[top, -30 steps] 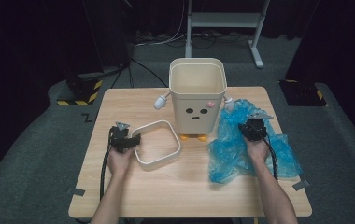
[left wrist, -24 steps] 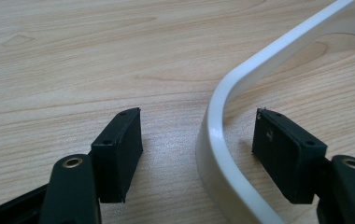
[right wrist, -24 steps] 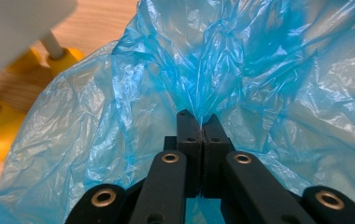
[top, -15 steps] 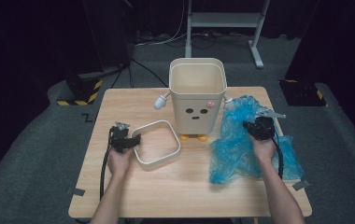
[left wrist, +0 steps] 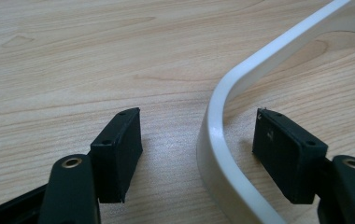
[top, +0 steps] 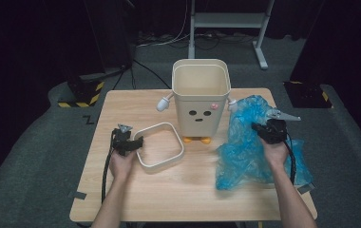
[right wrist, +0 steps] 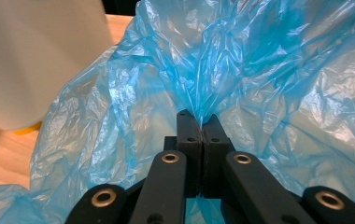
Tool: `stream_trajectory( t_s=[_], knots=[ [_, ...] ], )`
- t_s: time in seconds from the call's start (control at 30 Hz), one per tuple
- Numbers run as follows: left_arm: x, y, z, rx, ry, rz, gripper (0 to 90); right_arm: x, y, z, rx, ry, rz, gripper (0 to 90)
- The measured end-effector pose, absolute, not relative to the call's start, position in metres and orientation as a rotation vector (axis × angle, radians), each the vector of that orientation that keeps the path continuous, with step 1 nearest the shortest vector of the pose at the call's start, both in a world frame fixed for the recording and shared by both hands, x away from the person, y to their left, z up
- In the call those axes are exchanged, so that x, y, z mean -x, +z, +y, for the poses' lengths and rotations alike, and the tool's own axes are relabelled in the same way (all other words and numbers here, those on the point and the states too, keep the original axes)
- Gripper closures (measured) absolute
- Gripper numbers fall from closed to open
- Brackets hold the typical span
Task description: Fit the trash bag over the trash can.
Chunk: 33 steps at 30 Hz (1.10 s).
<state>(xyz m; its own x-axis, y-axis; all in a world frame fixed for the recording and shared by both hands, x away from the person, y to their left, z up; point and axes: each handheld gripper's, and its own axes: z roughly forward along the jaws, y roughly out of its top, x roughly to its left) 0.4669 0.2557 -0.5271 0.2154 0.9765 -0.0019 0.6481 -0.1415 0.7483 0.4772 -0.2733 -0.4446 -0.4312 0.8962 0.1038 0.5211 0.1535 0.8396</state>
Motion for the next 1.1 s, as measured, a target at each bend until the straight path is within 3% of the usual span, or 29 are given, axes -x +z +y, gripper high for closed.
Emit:
stream_trajectory(
  t_s=[1.1],
  knots=[
    [-0.467,-0.527,0.256,-1.861,0.665,1.504,33.4,-0.447,-0.379,-0.294,-1.225,1.223,1.959,89.0]
  ],
)
